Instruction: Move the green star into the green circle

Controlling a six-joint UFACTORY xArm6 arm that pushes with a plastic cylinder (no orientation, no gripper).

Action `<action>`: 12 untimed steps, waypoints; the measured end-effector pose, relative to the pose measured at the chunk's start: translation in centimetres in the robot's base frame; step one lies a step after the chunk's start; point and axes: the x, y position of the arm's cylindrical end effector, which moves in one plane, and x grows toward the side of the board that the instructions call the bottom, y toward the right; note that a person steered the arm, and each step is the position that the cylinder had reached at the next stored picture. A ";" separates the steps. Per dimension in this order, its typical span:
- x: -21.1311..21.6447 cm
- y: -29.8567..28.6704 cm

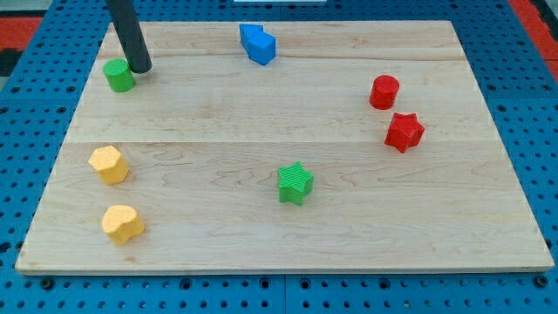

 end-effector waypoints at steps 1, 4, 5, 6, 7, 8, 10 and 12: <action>-4.0 -0.5; 2.4 -3.0; 0.3 -1.1; 0.0 2.5; 0.0 2.6; 0.0 2.9; 0.0 9.6; 3.6 18.7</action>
